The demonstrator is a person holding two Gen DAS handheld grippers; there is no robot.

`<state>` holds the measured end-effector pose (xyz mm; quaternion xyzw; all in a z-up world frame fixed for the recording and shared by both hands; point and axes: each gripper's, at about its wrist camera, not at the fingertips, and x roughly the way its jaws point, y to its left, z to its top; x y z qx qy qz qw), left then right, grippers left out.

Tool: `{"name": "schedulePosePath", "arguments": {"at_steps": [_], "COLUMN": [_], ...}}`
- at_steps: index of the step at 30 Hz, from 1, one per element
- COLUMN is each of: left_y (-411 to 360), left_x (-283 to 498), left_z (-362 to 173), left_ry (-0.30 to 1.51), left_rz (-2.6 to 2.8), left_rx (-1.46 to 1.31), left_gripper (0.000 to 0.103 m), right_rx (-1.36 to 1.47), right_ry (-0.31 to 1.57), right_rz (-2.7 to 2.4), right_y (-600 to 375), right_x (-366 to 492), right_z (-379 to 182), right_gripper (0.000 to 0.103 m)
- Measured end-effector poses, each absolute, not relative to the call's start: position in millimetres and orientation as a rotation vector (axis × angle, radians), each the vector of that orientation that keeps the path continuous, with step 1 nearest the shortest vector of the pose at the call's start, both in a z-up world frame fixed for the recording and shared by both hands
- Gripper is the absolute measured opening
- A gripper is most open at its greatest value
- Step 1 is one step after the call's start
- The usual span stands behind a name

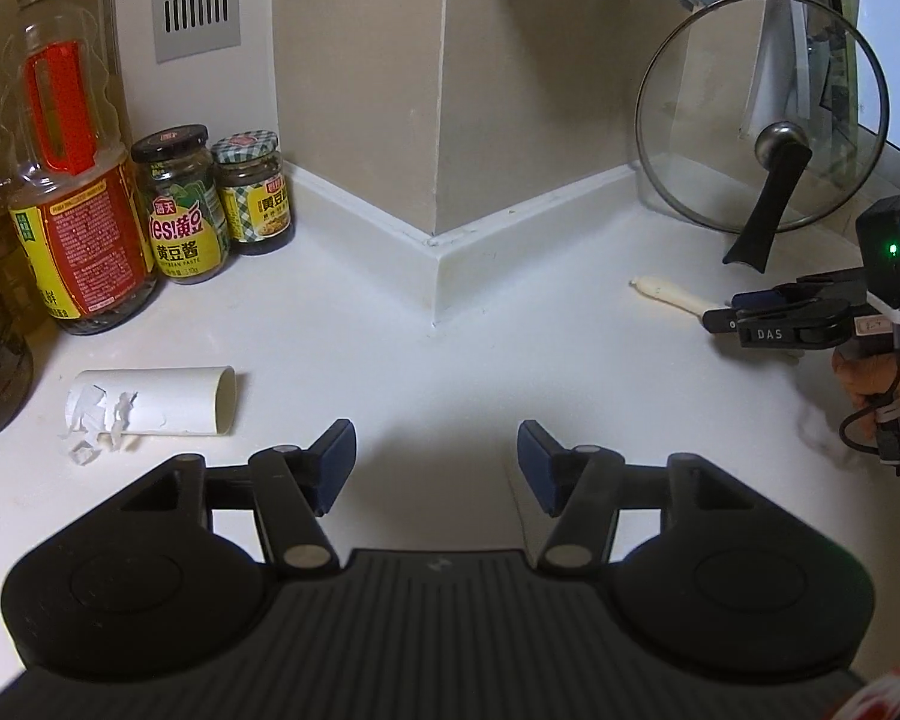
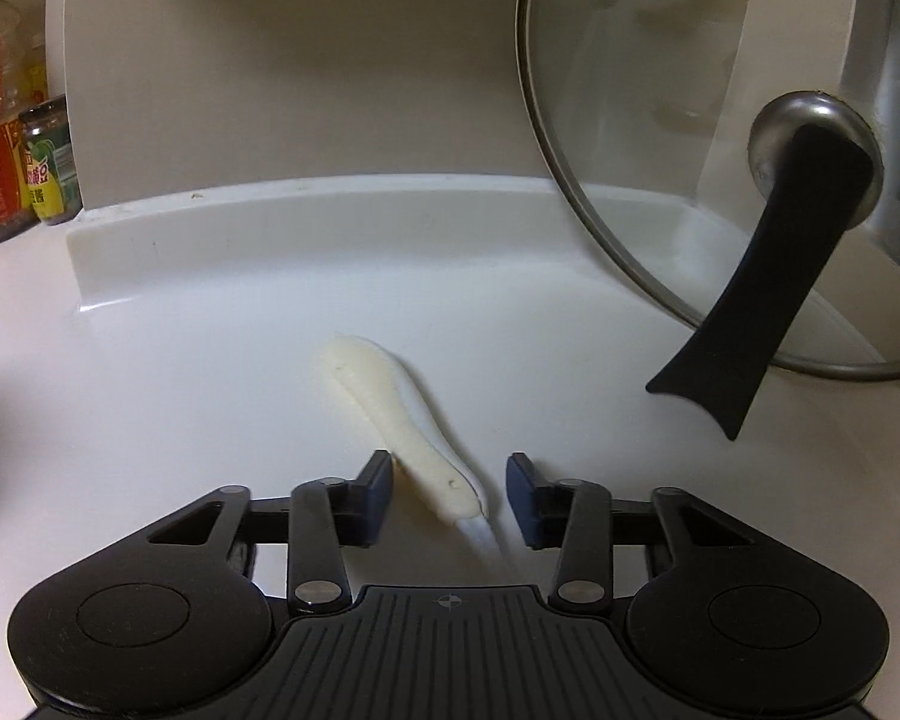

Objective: Collect trash
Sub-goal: 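Move left gripper toward the paper roll while right gripper approaches the toothbrush, then grasp the white paper roll with left gripper while right gripper grasps the toothbrush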

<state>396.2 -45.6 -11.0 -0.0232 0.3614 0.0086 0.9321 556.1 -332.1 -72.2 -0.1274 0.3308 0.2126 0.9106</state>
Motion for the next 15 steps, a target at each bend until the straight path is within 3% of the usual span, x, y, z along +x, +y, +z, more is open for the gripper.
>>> {"name": "schedulePosePath", "arguments": {"at_steps": [3,15], "left_y": [-46.3,-28.6], "left_x": [396.9,383.7], "left_z": [-13.3,-12.5], "left_ry": [0.745,0.742], "left_rz": [0.021,0.052], "left_rx": [-0.050,-0.033], "left_gripper": [0.056,0.056], "right_rx": [-0.239,-0.133], "right_ry": [0.700,0.675], "right_rz": [0.437,0.555], "right_y": [-330.8,-286.2], "right_x": [554.0,496.7], "right_z": [-69.4,-48.8], "right_gripper": [0.021,0.020]}}
